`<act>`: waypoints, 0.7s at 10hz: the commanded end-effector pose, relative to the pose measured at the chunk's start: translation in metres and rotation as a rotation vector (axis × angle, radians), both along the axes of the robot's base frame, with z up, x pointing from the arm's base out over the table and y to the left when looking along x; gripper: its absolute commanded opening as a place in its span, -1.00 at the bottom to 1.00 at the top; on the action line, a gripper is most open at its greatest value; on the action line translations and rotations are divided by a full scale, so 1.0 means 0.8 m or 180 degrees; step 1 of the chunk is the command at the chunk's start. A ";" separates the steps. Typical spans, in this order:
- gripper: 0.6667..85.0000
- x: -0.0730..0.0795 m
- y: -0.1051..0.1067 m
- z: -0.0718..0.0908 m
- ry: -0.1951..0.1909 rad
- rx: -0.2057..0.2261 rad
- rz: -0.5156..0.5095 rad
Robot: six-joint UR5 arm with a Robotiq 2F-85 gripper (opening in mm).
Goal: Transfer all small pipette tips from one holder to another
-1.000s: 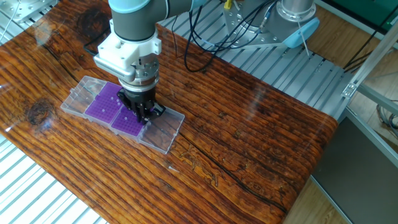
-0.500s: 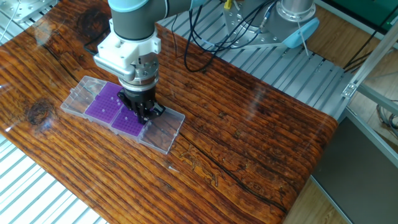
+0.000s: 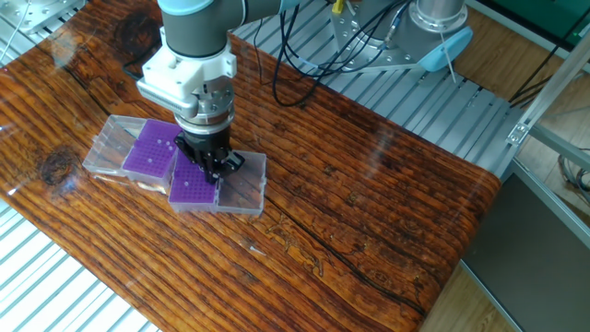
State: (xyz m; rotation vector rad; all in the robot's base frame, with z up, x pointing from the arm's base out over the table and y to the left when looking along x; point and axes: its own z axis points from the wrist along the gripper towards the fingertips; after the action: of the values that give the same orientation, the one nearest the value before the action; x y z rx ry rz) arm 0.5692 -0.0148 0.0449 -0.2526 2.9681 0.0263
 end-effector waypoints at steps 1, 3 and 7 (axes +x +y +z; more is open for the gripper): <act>-0.98 -0.001 -0.001 0.006 -0.0004 0.0001 -0.0067; -0.98 0.002 -0.004 0.006 -0.0009 -0.0018 -0.0072; -0.98 0.004 -0.004 0.008 -0.0013 -0.0039 -0.0149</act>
State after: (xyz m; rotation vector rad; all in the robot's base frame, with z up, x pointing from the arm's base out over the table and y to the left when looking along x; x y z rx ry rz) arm 0.5701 -0.0186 0.0485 -0.2180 2.9712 -0.0024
